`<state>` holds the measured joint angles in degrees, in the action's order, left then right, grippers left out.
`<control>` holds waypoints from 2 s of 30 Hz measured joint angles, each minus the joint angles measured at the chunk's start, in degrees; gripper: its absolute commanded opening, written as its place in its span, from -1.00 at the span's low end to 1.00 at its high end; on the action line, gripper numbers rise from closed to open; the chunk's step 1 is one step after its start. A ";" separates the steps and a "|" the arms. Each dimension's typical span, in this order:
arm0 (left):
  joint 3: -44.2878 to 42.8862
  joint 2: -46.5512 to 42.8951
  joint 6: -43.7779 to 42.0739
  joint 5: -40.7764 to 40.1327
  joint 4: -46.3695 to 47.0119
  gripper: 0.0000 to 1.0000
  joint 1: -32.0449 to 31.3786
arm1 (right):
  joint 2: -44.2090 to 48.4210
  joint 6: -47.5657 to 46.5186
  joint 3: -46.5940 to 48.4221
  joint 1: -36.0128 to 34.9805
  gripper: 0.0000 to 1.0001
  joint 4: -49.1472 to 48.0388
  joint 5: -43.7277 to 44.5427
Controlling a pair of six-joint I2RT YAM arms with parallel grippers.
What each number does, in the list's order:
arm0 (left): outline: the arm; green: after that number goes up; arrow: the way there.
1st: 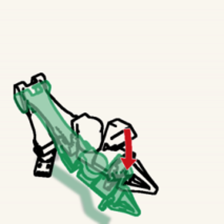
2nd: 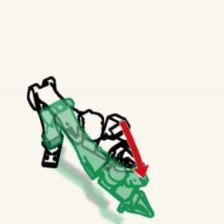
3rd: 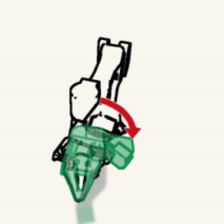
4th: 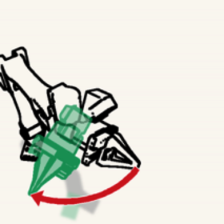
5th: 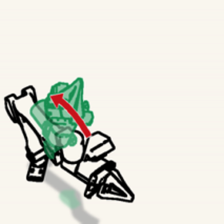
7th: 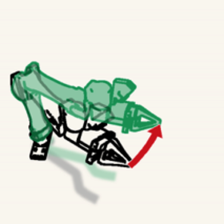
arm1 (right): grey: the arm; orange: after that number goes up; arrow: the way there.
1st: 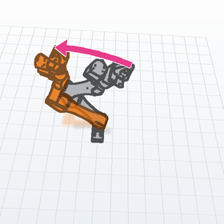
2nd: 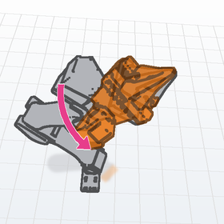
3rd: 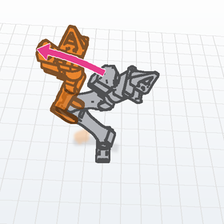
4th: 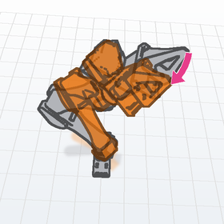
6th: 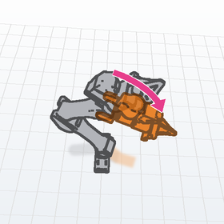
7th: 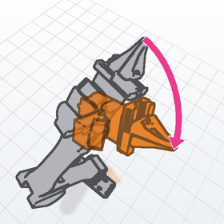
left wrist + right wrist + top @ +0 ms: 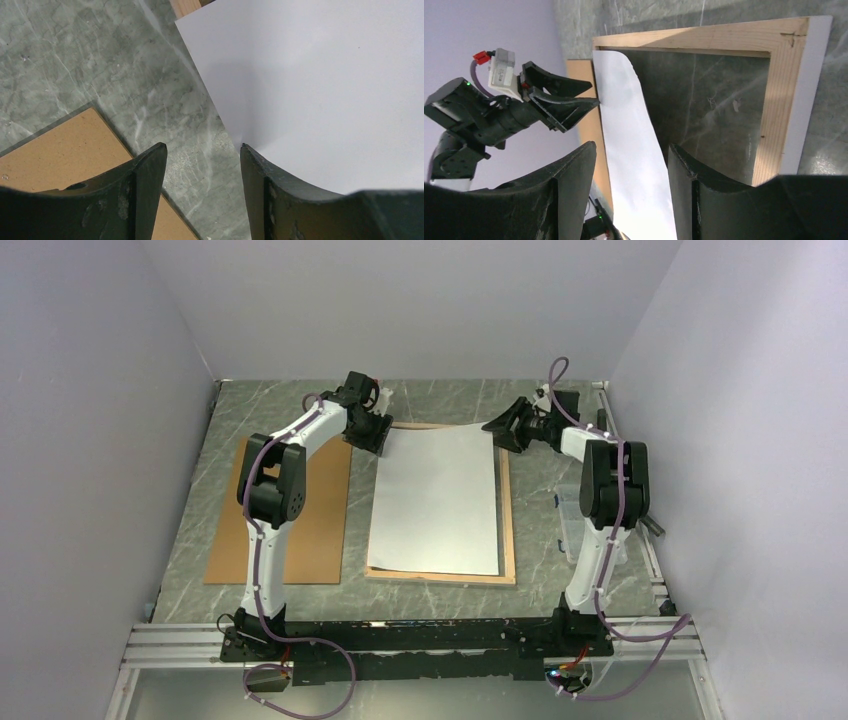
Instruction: Put the photo into the frame
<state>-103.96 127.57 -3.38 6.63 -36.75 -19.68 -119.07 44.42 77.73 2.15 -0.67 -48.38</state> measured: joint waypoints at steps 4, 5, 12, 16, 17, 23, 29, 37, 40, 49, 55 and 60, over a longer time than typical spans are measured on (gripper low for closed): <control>0.09 0.00 0.02 0.00 0.13 0.22 -0.02 | 0.07 2.58 -1.97 0.68 0.13 -3.13 -1.51; 0.11 0.00 0.00 0.00 0.17 0.22 -0.02 | 0.07 2.80 -2.12 0.72 0.13 -3.41 -1.66; 0.11 -0.02 0.00 0.00 0.17 0.22 -0.02 | 0.07 2.47 -2.51 0.33 -0.05 -3.69 -1.88; 0.11 -0.02 0.00 0.00 0.17 0.22 -0.02 | 0.07 0.74 -2.56 -0.28 -0.35 -2.51 -1.70; 0.11 -0.02 0.00 0.00 0.17 0.22 -0.02 | 0.07 0.24 -2.54 -0.39 -0.40 -1.97 -1.62; 0.11 -0.02 0.00 0.00 0.17 0.23 -0.04 | 0.07 -2.95 -1.14 -0.74 -0.48 3.43 0.31; 0.11 -0.02 0.00 -0.09 0.15 0.44 -0.02 | 0.07 -6.32 1.09 -0.92 -1.00 7.52 2.67; -0.15 -0.02 0.04 -0.68 -0.59 0.88 0.00 | 0.15 -12.35 4.96 -1.05 -1.00 16.06 7.82; -0.15 -0.22 -0.02 -0.70 -1.29 0.88 0.26 | 0.24 -14.71 7.78 -1.14 -1.00 19.69 8.81; 2.97 -2.47 -0.48 -0.72 -1.66 0.88 0.74 | 0.24 -19.50 15.21 -1.14 -1.00 26.12 9.60; 3.26 -2.49 -0.48 -0.68 -1.66 0.82 0.74 | 0.26 -19.21 14.32 -1.14 -1.00 26.51 10.10; 3.34 -2.49 -0.48 -0.50 -1.66 0.80 0.74 | 0.48 -17.22 9.68 -1.14 -1.00 24.00 11.13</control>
<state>-100.62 125.08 -3.86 6.13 -38.41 -18.94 -118.58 27.20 87.42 1.02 23.33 -37.26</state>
